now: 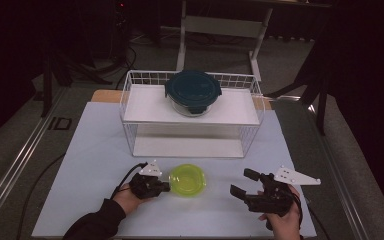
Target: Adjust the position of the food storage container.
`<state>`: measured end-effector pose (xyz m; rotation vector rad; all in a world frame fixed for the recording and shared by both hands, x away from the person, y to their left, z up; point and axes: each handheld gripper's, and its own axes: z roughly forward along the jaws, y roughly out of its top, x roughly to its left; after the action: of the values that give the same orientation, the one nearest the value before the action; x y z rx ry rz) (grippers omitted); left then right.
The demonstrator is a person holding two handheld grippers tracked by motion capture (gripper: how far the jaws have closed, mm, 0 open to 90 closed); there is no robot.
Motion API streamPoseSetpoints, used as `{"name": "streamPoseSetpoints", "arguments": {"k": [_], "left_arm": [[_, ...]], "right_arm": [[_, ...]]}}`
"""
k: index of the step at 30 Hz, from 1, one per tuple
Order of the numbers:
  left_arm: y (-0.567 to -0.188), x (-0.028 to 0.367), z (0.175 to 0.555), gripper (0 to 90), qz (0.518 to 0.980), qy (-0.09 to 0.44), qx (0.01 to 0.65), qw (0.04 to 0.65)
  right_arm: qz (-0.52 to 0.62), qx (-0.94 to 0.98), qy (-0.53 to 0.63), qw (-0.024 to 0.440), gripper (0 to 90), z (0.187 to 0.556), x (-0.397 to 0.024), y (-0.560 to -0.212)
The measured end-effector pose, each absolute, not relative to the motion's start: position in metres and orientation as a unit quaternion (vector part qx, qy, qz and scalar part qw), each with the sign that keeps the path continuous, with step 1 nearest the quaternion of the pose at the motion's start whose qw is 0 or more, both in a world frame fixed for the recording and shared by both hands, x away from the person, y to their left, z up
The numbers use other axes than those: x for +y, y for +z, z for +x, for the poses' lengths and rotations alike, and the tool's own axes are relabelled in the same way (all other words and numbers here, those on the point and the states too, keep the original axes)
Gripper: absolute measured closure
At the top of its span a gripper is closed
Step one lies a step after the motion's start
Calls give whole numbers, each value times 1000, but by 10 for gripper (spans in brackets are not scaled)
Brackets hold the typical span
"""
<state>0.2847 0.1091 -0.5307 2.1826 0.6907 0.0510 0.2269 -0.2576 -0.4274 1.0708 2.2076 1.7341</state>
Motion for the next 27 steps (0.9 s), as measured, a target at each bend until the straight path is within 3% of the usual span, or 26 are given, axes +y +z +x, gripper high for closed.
{"name": "streamPoseSetpoints", "arguments": {"k": [19, 27], "left_arm": [[-533, 84, 301, 894, 867, 17, 277, 415], [-532, 92, 298, 893, 862, 17, 282, 421]], "right_arm": [[354, 734, 576, 68, 152, 227, -256, -429], [356, 735, 573, 67, 152, 228, -255, -430]]}}
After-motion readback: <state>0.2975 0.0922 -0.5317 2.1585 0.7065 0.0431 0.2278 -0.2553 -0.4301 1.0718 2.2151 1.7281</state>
